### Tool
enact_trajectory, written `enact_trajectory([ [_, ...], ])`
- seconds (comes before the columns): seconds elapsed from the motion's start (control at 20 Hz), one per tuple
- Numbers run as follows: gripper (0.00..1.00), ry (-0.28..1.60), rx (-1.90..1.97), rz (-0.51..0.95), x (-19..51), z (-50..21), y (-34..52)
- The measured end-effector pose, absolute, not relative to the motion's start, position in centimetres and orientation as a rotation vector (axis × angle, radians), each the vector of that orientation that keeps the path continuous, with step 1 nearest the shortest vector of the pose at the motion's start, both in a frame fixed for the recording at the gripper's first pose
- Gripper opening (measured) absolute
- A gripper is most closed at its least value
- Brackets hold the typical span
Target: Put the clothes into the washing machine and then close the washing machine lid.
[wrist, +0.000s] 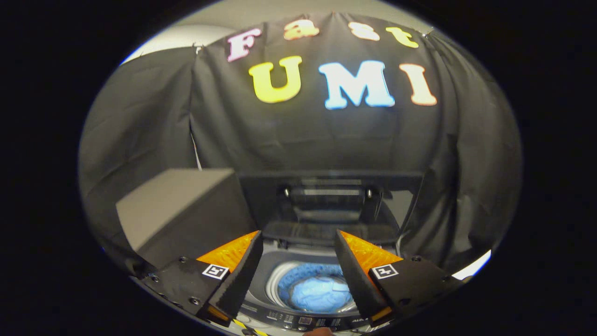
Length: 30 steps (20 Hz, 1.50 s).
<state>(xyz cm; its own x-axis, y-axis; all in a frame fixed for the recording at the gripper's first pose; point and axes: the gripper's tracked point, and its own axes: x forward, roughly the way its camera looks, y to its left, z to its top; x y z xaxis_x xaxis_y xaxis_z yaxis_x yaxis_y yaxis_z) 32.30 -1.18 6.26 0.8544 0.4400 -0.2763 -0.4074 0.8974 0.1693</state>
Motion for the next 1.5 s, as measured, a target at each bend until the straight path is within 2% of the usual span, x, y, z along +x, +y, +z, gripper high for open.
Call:
enact_trajectory([
  [0.15, 0.96, 0.232, 0.1, 0.438, 33.5, 10.2, -1.2],
  [0.35, 0.96, 0.269, 0.188, 0.421, 37.4, 11.8, -0.3],
  [0.85, 0.97, 0.456, 0.217, 0.211, 50.1, 8.1, -0.9],
  [1.15, 0.98, 0.549, 0.146, 0.145, 53.2, 4.1, -1.8],
  [1.5, 0.98, 0.588, 0.008, 0.175, 52.9, 1.7, -0.8],
])
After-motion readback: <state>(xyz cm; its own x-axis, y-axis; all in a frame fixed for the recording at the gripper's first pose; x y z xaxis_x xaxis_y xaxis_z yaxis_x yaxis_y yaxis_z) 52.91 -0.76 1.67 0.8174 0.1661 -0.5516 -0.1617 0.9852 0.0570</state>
